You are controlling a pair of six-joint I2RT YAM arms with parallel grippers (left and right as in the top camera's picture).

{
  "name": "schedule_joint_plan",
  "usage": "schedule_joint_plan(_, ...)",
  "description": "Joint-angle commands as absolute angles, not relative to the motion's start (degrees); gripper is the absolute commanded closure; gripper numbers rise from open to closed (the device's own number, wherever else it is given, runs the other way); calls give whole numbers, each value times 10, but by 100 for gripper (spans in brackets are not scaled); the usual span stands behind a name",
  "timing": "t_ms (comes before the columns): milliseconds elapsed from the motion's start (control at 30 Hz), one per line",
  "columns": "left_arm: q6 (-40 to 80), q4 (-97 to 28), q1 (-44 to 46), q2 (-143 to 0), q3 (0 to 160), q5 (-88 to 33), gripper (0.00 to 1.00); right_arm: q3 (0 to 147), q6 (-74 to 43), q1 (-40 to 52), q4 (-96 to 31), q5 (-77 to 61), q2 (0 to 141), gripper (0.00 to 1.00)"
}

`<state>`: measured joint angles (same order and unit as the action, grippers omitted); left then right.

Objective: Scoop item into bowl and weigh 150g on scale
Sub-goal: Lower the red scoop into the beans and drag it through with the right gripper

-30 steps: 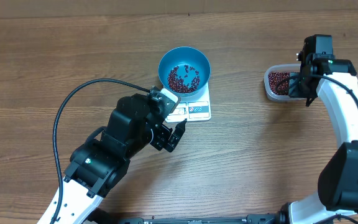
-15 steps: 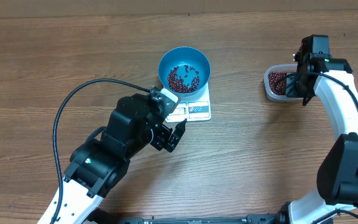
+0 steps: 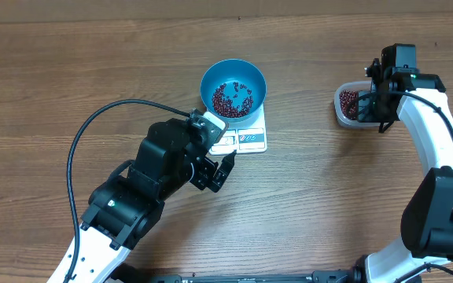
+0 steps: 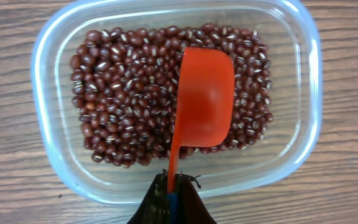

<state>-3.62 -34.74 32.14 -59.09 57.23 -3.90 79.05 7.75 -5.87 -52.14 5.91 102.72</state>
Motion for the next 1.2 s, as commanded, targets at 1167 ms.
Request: schedule_joint_plan(1167,-50,-347,319,-588,568,-45,1,787,79,-167,-517,-222,1056,96)
